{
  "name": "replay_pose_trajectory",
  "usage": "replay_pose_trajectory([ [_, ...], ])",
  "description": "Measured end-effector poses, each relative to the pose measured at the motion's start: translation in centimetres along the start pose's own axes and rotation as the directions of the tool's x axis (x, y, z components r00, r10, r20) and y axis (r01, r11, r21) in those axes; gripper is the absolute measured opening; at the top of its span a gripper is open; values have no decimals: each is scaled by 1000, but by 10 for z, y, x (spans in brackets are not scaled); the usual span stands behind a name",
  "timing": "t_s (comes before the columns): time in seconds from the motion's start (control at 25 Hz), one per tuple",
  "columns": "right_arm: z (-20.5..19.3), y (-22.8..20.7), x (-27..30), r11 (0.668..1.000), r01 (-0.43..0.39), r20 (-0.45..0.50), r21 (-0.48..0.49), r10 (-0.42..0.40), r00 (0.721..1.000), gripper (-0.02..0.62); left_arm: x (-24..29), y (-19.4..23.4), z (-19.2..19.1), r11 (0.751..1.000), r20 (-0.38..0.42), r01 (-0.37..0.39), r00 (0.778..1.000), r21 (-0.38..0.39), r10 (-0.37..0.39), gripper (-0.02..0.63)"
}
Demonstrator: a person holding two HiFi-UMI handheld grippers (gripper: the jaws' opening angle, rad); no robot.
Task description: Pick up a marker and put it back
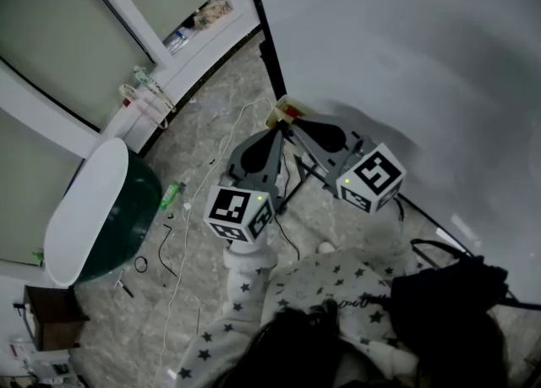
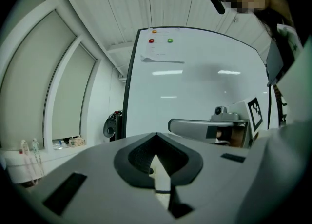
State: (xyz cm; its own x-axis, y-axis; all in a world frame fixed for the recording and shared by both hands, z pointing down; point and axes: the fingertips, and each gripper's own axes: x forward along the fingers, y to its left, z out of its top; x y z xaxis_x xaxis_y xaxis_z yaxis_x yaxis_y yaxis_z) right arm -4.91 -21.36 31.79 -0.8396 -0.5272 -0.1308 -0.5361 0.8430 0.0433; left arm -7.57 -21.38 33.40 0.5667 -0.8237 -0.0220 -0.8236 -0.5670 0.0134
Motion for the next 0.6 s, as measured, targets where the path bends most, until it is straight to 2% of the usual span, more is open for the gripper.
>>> replay_pose_trajectory([
  [0.24, 19, 17, -15, 1000, -7, -5, 4, 7, 1000, 5, -16, -23, 23, 999, 13, 43, 999, 11, -43, 2],
  [0.44, 21, 18, -19, 1000, -11, -8, 21, 11, 1000, 5, -16, -26, 24, 999, 25, 47, 999, 17, -47, 2],
  [0.6, 18, 15, -21, 999, -8, -9, 39, 8, 1000, 5, -15, -24, 16, 999, -9, 40, 999, 4, -40, 2],
])
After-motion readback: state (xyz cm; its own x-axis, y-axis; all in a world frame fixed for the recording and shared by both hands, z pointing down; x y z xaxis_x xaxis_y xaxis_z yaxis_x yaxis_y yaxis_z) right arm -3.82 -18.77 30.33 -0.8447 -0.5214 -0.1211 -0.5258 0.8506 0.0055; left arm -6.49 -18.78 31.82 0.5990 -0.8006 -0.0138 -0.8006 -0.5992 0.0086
